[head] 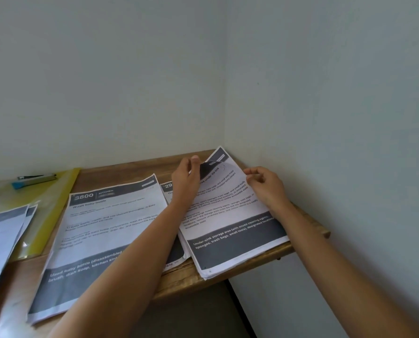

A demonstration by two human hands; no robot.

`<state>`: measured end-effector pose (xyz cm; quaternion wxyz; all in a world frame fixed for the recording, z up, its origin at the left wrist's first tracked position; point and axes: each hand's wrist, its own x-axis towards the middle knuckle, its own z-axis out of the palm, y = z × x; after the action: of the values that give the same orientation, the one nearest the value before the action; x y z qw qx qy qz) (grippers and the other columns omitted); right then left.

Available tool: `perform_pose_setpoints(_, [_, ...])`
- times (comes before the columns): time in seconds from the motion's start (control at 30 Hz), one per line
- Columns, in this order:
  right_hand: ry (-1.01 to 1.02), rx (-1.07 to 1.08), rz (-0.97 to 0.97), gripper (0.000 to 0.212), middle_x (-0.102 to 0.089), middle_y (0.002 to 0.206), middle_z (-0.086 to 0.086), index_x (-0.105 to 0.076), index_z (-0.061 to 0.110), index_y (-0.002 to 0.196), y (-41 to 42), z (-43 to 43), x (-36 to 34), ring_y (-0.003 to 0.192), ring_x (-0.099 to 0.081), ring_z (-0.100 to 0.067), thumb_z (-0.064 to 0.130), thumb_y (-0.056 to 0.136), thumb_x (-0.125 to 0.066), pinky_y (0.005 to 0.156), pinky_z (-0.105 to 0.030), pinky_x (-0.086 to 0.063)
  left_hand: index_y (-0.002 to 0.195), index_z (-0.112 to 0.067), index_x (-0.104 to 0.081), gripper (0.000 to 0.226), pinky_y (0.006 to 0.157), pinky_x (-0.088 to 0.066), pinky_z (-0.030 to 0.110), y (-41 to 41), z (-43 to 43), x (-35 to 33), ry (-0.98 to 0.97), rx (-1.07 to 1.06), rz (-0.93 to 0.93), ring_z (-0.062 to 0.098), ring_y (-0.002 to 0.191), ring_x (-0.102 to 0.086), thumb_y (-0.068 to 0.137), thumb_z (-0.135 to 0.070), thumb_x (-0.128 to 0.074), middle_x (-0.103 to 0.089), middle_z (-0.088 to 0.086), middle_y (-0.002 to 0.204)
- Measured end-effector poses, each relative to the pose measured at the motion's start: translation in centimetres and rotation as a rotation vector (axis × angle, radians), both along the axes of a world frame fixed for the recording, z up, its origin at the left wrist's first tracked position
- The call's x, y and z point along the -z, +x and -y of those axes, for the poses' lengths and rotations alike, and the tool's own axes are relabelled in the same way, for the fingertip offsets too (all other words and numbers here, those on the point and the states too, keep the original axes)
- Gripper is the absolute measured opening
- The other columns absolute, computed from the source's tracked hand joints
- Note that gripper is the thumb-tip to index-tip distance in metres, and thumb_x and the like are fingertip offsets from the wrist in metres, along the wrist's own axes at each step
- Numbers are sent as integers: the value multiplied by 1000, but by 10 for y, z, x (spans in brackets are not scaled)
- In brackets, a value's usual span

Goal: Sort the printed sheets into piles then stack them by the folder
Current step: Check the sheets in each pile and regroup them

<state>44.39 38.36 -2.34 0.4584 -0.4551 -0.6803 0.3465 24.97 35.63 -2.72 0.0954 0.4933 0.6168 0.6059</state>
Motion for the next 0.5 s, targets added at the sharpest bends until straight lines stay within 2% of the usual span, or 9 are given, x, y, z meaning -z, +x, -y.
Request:
perform_pose_setpoints(0.1, [7, -18, 19, 17, -66, 90, 10, -64, 27, 102, 1, 2, -1, 76, -64, -6, 21, 96, -50, 56, -17, -45, 94, 2, -61, 51, 62, -38, 21, 0, 1, 0, 16, -16, 53, 12, 69, -49, 102, -41, -35, -56, 6, 76])
perform_pose_setpoints(0.23, [1, -12, 19, 17, -66, 90, 8, -67, 23, 102, 1, 3, 0, 78, -62, -7, 22, 96, -51, 57, -16, -43, 91, 0, -59, 47, 62, -38, 23, 0, 2, 2, 26, -10, 104, 11, 69, -48, 102, -40, -37, -56, 4, 77])
perform_pose_setpoints(0.3, [-2, -6, 26, 16, -64, 87, 11, -67, 23, 99, 1, 4, -1, 75, -61, -5, 23, 96, -51, 55, -14, -41, 90, -6, -55, 34, 60, -38, 23, -1, 2, 2, 8, 6, 128, 9, 67, -46, 101, -37, -43, -53, -2, 74])
perform_pose_setpoints(0.4, [-3, 10, 10, 15, -63, 83, 11, -67, 22, 97, 1, 3, -2, 73, -60, -6, 23, 96, -52, 54, -14, -39, 97, -14, -55, 4, 63, -42, 18, -4, 1, 2, -31, 54, 168, 8, 73, -50, 94, -17, -56, -54, -7, 80])
perform_pose_setpoints(0.5, [-2, 30, 11, 14, -63, 82, 11, -66, 23, 96, 0, 2, -2, 72, -60, -5, 22, 95, -52, 54, -14, -40, 106, -16, -55, 22, 63, -43, 10, -4, 0, 2, -44, 105, 173, 6, 82, -54, 88, -3, -56, -57, -10, 91])
